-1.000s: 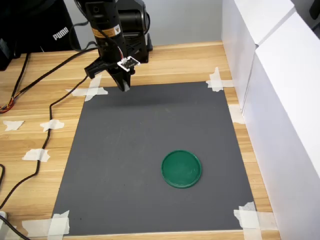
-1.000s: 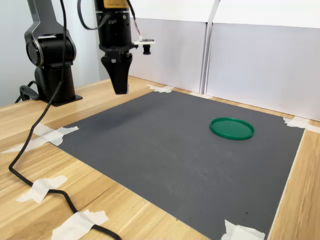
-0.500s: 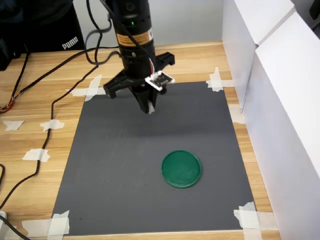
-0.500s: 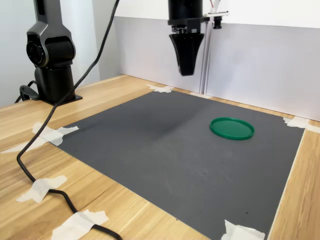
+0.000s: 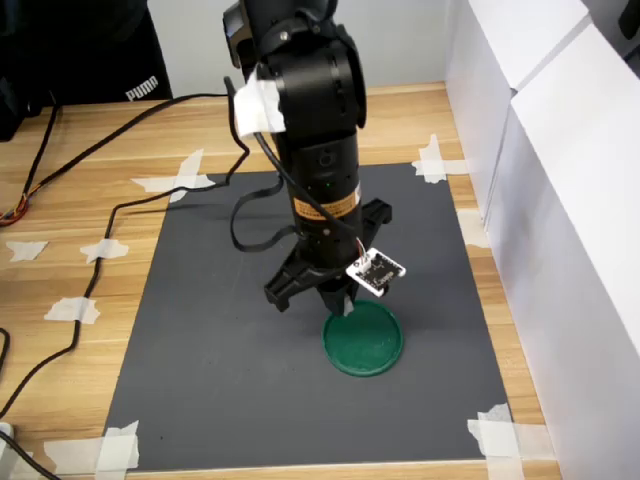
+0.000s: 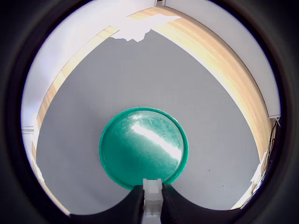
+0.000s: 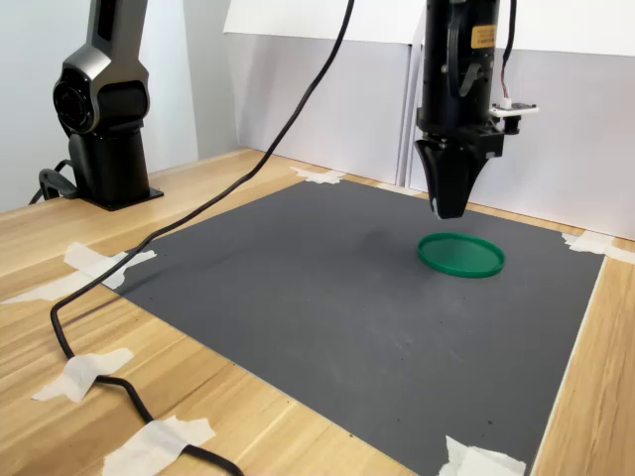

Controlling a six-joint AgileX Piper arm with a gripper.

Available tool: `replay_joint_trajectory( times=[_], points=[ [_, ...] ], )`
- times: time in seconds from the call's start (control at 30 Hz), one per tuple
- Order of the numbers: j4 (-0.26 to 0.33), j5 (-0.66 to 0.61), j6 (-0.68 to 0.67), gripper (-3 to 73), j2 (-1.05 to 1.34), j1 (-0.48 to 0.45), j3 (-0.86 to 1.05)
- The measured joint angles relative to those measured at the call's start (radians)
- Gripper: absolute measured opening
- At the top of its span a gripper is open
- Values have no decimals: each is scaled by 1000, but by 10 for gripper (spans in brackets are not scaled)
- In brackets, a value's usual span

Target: Grasp a white terminal and put it on the green lid.

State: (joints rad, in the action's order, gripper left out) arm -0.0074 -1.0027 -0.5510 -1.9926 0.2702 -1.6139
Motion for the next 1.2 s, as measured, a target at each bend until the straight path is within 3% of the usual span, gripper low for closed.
replay_joint_trajectory(
  times=[0.5, 0.6, 0.93, 1.07, 1.2],
  points=[
    [25, 17, -105, 110, -60, 0, -17],
    [50, 17, -122, 167, -65, 0, -17],
    [56, 11, -118, 548, -59, 0, -19],
    [56, 6, -102, 581, -8, 0, -19],
    [56, 6, -51, 543, 91, 0, -19]
  ],
)
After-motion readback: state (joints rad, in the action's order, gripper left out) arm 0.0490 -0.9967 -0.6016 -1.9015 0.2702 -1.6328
